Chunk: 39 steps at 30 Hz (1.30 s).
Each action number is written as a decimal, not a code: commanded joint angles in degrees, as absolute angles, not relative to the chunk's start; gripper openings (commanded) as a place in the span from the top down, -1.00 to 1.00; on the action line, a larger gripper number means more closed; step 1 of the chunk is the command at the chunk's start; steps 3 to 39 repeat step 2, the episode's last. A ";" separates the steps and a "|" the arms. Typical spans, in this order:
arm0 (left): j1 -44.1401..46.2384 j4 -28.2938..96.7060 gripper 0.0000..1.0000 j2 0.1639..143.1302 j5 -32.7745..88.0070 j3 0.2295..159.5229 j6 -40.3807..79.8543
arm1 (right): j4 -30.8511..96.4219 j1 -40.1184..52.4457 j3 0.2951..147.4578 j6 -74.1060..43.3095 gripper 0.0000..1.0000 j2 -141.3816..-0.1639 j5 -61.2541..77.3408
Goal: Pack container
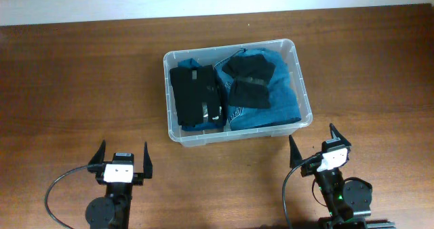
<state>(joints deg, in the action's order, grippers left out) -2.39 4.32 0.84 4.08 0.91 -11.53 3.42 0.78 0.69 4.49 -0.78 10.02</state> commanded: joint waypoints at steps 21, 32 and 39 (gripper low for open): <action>-2.74 4.36 -0.98 0.36 3.64 0.51 -11.03 | 3.64 0.36 0.32 3.99 -0.97 -0.19 10.07; -2.74 4.36 -0.98 0.36 3.64 0.51 -11.03 | 3.64 0.36 0.32 3.99 -0.97 -0.19 10.07; -2.74 4.36 -0.98 0.36 3.64 0.51 -11.03 | 3.64 0.36 0.32 3.99 -0.97 -0.19 10.07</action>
